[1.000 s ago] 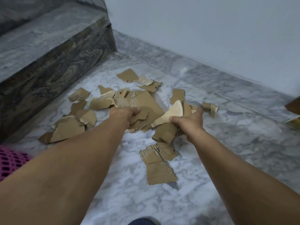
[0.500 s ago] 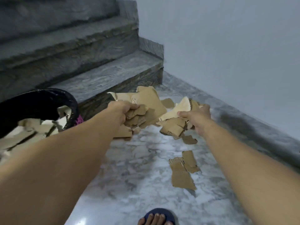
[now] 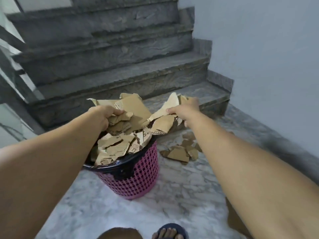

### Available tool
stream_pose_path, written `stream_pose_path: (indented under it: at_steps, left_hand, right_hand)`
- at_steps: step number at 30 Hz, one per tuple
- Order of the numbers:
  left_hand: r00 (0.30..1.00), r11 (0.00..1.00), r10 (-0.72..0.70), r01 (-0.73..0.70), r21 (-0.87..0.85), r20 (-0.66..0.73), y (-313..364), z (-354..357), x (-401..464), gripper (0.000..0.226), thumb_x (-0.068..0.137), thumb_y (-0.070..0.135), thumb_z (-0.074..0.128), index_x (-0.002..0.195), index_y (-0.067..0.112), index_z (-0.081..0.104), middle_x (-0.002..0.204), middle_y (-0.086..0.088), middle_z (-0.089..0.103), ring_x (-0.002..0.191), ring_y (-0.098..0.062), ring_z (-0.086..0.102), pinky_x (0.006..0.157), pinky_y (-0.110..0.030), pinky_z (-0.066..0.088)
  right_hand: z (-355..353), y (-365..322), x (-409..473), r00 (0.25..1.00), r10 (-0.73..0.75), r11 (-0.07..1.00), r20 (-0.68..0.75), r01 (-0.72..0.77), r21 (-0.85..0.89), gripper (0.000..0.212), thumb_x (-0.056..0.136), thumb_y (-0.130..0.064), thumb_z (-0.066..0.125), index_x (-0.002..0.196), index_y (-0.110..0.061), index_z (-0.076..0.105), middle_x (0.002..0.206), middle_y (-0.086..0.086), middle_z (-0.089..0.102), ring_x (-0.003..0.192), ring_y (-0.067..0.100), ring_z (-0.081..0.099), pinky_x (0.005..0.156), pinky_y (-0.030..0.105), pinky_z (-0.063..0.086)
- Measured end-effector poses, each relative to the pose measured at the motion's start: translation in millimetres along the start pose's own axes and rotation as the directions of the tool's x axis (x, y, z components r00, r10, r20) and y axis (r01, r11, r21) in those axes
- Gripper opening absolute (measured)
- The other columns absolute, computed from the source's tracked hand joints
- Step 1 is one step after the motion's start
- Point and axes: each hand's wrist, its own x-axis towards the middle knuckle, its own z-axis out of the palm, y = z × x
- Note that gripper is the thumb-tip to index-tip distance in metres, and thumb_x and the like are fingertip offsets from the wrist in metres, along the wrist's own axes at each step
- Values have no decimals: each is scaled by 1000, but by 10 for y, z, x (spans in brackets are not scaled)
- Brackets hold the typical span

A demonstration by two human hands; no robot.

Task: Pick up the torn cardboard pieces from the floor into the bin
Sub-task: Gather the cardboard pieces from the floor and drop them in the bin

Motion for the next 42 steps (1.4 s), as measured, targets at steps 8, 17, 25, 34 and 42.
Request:
stream_pose_path:
  at_steps: [8,17,25,34,42]
  left_hand:
    - [995,996,-86,88,32,-54,-439,-541,486,54,58,12,89,104,-2,65,95,-17,70,80,-33,68,65,-47,59]
    - [990,894,123,-83,440,-64,-865,-418,644,52,72,37,84,93,3,51,100,-10,59,92,-27,56,75,-39,49]
    - [919,784,393,-310,538,-44,-621,-82,493,69,73,39,83,128,6,57,123,-10,62,112,-26,58,81,-31,45]
    - [733,534,632,-647,545,251,-311,948,-203,33,78,37,78,97,12,68,93,-6,67,83,-18,59,70,-28,44]
    - [684,343,339,-729,592,646,-698,2051,-548,39,79,37,78,104,12,62,101,-5,61,94,-22,61,81,-37,51]
  right_hand:
    - [1057,-62,106,965,-134,910,227,210,-356,115,77,-19,84,156,-12,0,154,12,36,139,31,39,105,37,39]
    - [1485,192,363,920,-151,788,362,333,-518,73,97,-25,59,156,-16,17,148,15,45,134,34,46,105,42,39]
    - [901,198,427,961,-162,916,225,231,-328,6,90,-11,68,90,-15,65,85,9,71,73,18,74,64,35,63]
    - [-590,511,143,988,3,890,156,69,-451,12,89,-16,71,96,-7,67,85,12,71,73,20,70,64,35,59]
    - [-1764,1488,-142,971,238,822,-6,-204,-531,7,84,-5,69,90,-3,67,75,18,58,64,26,55,57,33,42]
